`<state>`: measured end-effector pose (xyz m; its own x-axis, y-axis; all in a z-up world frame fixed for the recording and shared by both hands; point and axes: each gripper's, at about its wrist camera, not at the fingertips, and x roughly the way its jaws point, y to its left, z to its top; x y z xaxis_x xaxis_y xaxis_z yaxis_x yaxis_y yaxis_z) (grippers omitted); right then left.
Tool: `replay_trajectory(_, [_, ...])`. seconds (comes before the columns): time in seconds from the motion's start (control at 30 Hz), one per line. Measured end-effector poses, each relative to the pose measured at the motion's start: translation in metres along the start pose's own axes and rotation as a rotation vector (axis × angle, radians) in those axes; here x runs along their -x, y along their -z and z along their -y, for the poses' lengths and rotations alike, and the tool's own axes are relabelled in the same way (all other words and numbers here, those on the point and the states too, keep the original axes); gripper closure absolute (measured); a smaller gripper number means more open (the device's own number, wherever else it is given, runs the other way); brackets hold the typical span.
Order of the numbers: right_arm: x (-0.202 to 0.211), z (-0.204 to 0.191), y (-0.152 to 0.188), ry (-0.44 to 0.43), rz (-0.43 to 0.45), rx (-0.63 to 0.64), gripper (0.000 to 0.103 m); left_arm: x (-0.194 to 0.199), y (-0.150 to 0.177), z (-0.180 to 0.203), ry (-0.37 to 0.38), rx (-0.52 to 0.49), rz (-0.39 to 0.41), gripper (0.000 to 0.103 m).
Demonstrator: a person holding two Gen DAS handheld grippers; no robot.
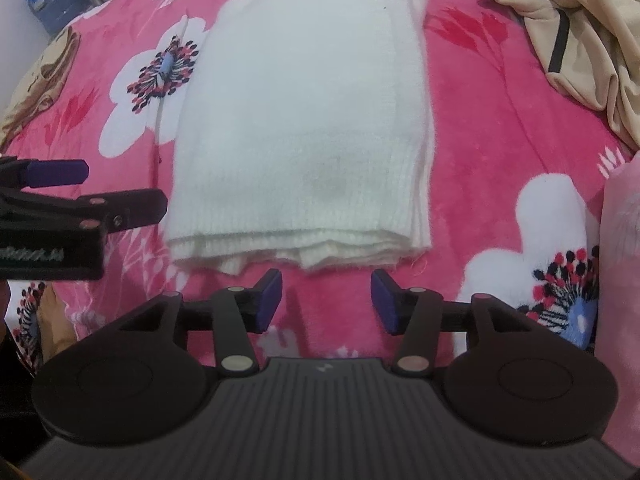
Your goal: Fold clothes
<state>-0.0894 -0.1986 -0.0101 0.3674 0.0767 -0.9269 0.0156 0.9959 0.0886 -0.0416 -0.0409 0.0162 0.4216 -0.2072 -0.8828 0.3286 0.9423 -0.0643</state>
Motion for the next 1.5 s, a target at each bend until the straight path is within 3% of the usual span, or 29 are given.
replay_trajectory(0.43, [0.0025, -0.0075, 0.0005, 0.01, 0.003, 0.032, 0.05, 0.0073, -0.0002, 0.0005, -0.065, -0.007, 0.056, 0.003])
replay_trajectory(1.5, [0.0034, -0.0078, 0.0005, 0.013, 0.006, 0.061, 0.046, 0.0004, 0.0023, 0.0036, -0.049, -0.003, 0.013, 0.003])
